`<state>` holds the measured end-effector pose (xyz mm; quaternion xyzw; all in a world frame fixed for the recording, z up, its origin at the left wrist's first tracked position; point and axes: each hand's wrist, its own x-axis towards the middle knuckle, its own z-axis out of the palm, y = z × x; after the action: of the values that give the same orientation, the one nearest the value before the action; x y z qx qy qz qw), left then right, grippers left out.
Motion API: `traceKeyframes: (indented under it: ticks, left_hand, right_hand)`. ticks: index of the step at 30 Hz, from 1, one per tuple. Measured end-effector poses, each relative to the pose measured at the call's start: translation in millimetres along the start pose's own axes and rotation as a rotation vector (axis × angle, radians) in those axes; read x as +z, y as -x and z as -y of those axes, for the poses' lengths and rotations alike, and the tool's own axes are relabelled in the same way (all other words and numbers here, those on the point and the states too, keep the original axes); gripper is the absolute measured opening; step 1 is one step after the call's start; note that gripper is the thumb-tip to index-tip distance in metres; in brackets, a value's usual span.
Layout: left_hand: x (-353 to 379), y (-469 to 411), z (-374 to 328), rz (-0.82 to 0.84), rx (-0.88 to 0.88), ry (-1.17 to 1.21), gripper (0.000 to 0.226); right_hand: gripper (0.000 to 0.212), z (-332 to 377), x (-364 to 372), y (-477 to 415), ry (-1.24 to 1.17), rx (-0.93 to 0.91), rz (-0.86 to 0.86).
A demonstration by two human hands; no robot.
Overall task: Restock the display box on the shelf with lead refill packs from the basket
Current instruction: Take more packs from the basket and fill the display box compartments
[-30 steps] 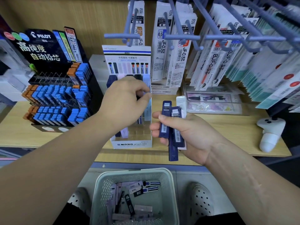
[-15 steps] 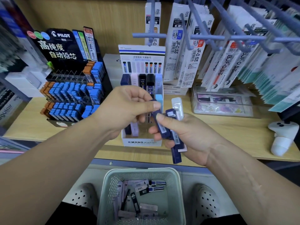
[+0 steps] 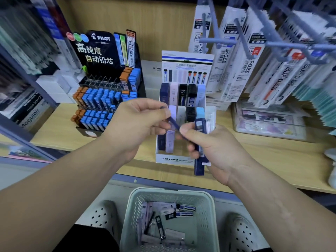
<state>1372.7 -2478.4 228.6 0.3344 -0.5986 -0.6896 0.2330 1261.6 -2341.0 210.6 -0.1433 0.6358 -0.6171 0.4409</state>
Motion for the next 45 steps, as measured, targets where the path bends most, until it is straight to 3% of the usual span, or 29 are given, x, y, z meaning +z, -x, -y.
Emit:
traceKeyframes:
  ticks: [4, 10, 14, 20, 26, 33, 37, 39, 42, 45]
  left_hand:
    - [-14.7, -0.8, -3.0, -0.005, -0.008, -0.116, 0.021]
    - [-35.1, -4.2, -2.0, 0.122, 0.161, -0.608, 0.033]
    - [-33.7, -11.9, 12.0, 0.101, 0.241, -0.716, 0.019]
    - [-31.2, -17.1, 29.1, 0.120, 0.388, -0.947, 0.021]
    - [-24.9, -20.8, 40.9, 0.169, 0.656, -1.180, 0.019]
    - [-21.1, -27.9, 48.8, 0.114, 0.629, -1.255, 0.016]
    - [-17.6, -24.8, 41.8, 0.071, 0.576, -1.196, 0.017]
    - [-9.6, -18.7, 29.8, 0.059, 0.507, -0.995, 0.012]
    - [10.8, -2.2, 7.9, 0.162, 0.267, -0.541, 0.006]
    - [27.1, 11.6, 4.3, 0.255, 0.163, -0.416, 0.017]
  right_hand:
    - [0.008, -2.4, 6.0, -1.3, 0.047, 0.011, -0.020]
    - [0.003, -1.5, -1.5, -5.6, 0.010, 0.012, -0.075]
    - [0.007, -3.6, -5.7, -5.8, 0.003, 0.010, -0.075]
    - [0.012, -2.7, -9.7, -4.6, -0.006, 0.006, -0.078]
    - [0.010, -3.8, -14.9, -4.9, -0.015, 0.018, -0.065]
    - [0.006, -3.0, -16.5, -1.7, -0.068, 0.157, 0.093]
    - [0.009, -2.7, -16.3, 0.8, -0.094, 0.178, 0.137]
    - [0.010, -2.0, -15.8, 2.6, -0.083, 0.175, 0.158]
    - [0.021, -1.3, -9.5, 6.2, -0.013, 0.138, 0.225]
    - [0.026, -2.1, -2.5, 8.3, 0.106, 0.055, 0.261]
